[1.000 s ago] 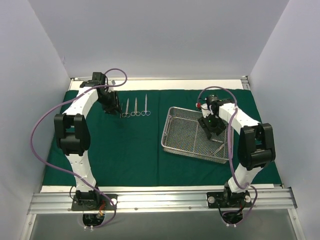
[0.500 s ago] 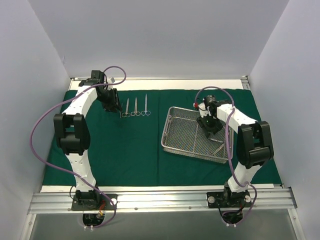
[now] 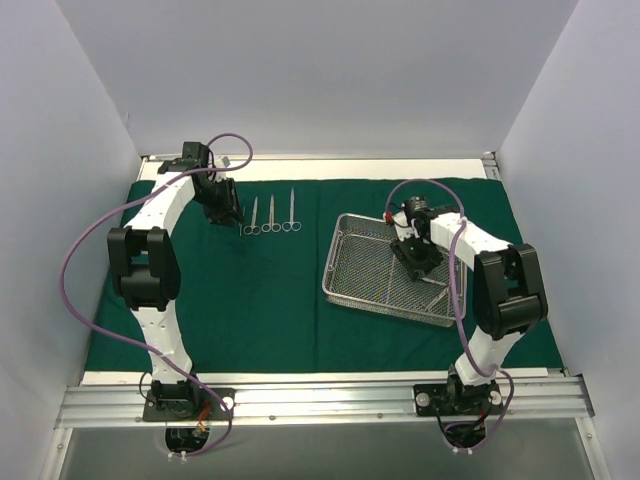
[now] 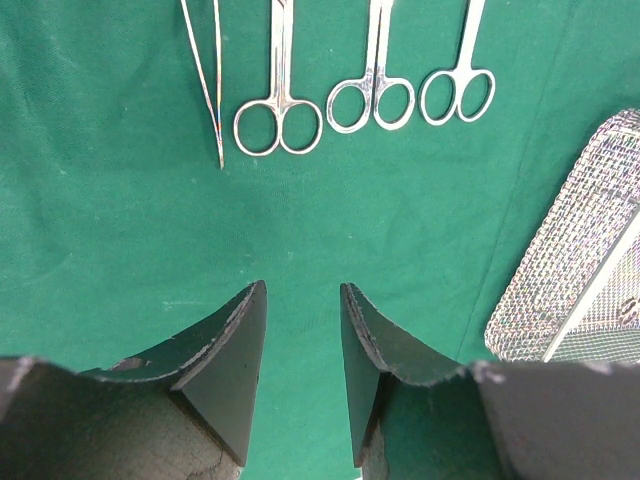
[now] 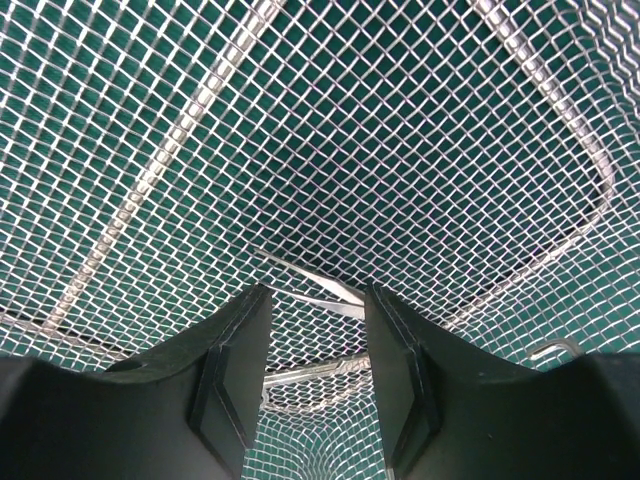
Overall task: Open and lay out the surgical kit
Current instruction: Pick up the medical item from the container.
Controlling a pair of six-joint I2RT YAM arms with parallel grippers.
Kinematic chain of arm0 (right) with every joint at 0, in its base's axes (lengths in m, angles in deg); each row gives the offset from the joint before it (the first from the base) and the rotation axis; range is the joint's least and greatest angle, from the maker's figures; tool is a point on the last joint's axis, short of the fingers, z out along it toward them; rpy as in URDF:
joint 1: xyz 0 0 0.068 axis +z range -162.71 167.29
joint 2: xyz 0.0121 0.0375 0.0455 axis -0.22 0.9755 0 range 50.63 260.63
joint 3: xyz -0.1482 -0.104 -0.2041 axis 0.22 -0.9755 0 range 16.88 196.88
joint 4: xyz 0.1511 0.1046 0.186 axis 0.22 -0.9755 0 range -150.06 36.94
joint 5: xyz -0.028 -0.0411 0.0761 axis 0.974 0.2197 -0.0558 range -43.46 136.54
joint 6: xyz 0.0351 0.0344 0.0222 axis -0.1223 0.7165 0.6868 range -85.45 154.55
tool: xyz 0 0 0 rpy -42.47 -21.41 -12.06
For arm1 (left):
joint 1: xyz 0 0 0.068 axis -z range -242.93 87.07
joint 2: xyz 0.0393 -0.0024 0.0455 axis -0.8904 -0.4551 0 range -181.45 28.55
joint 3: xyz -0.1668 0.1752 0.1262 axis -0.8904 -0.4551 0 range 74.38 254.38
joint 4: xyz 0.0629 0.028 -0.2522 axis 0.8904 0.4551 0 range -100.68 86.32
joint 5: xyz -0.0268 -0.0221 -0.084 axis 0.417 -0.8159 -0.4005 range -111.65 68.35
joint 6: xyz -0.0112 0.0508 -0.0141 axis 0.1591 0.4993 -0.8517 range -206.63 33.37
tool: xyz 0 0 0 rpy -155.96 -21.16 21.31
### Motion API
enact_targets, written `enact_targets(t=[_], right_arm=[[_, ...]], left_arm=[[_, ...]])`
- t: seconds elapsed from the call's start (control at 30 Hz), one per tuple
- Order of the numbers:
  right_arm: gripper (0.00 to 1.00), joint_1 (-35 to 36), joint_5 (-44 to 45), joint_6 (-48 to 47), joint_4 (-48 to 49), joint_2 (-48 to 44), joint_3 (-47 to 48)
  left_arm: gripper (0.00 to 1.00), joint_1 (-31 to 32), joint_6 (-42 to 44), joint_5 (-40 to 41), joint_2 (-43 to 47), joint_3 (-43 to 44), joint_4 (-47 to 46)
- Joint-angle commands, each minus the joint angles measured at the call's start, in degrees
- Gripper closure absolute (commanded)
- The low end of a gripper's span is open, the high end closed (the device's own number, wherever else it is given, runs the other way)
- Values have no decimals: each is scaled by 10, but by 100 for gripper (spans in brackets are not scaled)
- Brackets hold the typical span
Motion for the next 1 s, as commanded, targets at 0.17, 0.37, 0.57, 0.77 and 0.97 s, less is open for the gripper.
enact_targets(t=[0.17, 0.37, 0.57, 0.77, 0.97], right_arm=[[65, 5, 16, 3, -4, 20, 5], [80, 5, 5, 10, -5, 39, 11], [100, 5, 25, 24, -37, 44, 56], [100, 6, 62, 82, -88, -2, 122], [100, 4, -182, 246, -14, -85, 177]], left_arm=[[56, -3, 14, -13, 46, -7, -4], [55, -3, 22, -16, 61, -18, -5], [56, -2, 24, -40, 71, -17, -5], [53, 20, 38, -111, 130, -32, -22], [50, 74, -31, -252, 215, -127, -166]])
